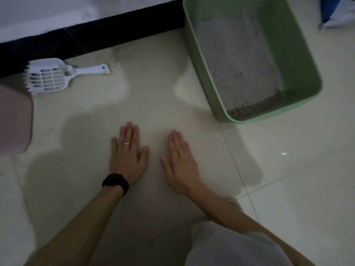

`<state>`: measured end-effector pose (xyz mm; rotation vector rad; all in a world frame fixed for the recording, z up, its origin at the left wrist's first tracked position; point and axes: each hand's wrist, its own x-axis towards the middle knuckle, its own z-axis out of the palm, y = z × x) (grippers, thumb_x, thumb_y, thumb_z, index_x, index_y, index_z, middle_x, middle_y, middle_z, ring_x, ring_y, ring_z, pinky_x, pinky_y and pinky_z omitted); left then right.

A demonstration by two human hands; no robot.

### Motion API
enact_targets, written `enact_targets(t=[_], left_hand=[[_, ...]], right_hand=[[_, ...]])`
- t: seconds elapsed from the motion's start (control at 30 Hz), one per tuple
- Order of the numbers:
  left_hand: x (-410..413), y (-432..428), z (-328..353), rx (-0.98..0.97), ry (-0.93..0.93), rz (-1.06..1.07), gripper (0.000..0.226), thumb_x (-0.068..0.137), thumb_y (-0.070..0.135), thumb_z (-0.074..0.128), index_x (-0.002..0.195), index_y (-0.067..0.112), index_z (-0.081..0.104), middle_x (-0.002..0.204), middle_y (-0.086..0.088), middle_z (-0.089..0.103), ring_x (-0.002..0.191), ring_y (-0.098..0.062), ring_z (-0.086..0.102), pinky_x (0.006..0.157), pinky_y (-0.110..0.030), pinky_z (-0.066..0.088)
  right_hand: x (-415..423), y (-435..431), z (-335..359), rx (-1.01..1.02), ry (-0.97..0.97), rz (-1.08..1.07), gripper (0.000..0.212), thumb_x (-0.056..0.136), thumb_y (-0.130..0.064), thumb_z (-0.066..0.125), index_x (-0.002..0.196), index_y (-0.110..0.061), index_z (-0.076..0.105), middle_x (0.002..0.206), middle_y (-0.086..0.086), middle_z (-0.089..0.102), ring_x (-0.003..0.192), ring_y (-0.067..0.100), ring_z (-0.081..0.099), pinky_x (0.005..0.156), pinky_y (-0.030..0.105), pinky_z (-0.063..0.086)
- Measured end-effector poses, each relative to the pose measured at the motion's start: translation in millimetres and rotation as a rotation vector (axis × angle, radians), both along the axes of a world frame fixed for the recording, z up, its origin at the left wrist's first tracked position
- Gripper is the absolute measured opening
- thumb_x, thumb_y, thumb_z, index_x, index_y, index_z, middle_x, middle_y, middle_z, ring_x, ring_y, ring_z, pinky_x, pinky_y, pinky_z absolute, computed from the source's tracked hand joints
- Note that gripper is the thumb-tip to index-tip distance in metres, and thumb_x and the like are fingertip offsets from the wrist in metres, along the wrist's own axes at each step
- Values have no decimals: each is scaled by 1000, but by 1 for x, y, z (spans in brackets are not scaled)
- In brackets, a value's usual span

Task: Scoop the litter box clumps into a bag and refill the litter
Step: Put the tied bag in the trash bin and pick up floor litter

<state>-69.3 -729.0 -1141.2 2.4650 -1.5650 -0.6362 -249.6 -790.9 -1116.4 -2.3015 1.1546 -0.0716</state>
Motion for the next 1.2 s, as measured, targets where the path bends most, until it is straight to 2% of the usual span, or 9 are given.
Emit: enact_targets(t=[0.2, 0.33, 0.43, 0.6, 0.7, 0.87, 0.97, 1.07, 1.2], left_hand=[[-57, -12, -3, -24, 58, -108, 69, 97, 45, 23, 155, 12, 4, 162, -3, -4, 149, -15, -8, 120, -46, 2], [-87, -25, 1, -124, 218, -249, 63, 100, 38, 27, 155, 13, 9, 162, 1, 1, 149, -12, -3, 120, -45, 8], [-72, -38, 3, -198, 250, -139, 61, 99, 35, 30, 155, 12, 15, 162, 0, 7, 149, -12, 1, 120, -40, 5], [-12, -68, -3, -104, 63, -133, 64, 98, 36, 30, 155, 14, 11, 162, 0, 4, 148, -11, -6, 120, -40, 1], [-5, -70, -6, -45, -11, -224, 64, 99, 38, 25, 155, 14, 7, 162, 0, -2, 148, -12, -9, 120, -41, -1], [-40, -36, -2, -51, 11, -383, 63, 99, 39, 24, 155, 12, 11, 162, -2, 2, 149, -14, -4, 120, -42, 4], [-54, -22, 4, -104, 128, -336, 61, 100, 35, 27, 153, 7, 18, 161, -4, 9, 149, -15, 3, 120, -40, 6], [-57, -10, 10, -219, 285, -283, 57, 100, 27, 31, 150, 2, 25, 158, -7, 19, 148, -19, 16, 120, -39, 14], [-37, -5, 10, -233, 171, -78, 57, 98, 25, 29, 152, 6, 23, 159, -4, 20, 148, -17, 14, 120, -40, 7]], right_hand=[[-82, -32, -8, -117, 81, -416, 64, 99, -37, 38, 152, -2, 28, 161, 15, 22, 151, 28, 14, 122, 50, 12], [-104, -39, -19, -45, 208, -671, 75, 97, -44, 28, 154, 1, 13, 164, 14, 4, 152, 28, 2, 122, 49, 6], [-75, -30, -19, -40, 236, -479, 76, 98, -46, 23, 154, 3, 10, 163, 18, 3, 152, 29, -2, 123, 48, 5], [-27, -7, -11, -44, 16, 49, 63, 103, -37, 30, 153, 1, 23, 162, 15, 15, 152, 24, 7, 123, 44, 12], [-27, -36, -6, -66, -80, 50, 58, 102, -33, 34, 150, 0, 33, 160, 14, 26, 151, 24, 18, 122, 44, 18], [-29, -91, -15, -127, 147, -50, 68, 100, -42, 26, 154, -1, 21, 163, 14, 16, 152, 24, 8, 123, 47, 11], [-32, -68, -21, -150, 173, 152, 66, 102, -41, 26, 155, -3, 18, 164, 13, 10, 153, 23, 2, 122, 49, 10], [-39, -33, -19, -84, 24, 339, 60, 105, -36, 26, 154, -2, 23, 164, 11, 15, 152, 21, 8, 121, 48, 19], [-47, -48, -9, -103, -84, 170, 55, 105, -31, 27, 152, -3, 29, 162, 9, 20, 152, 20, 12, 123, 42, 12]])
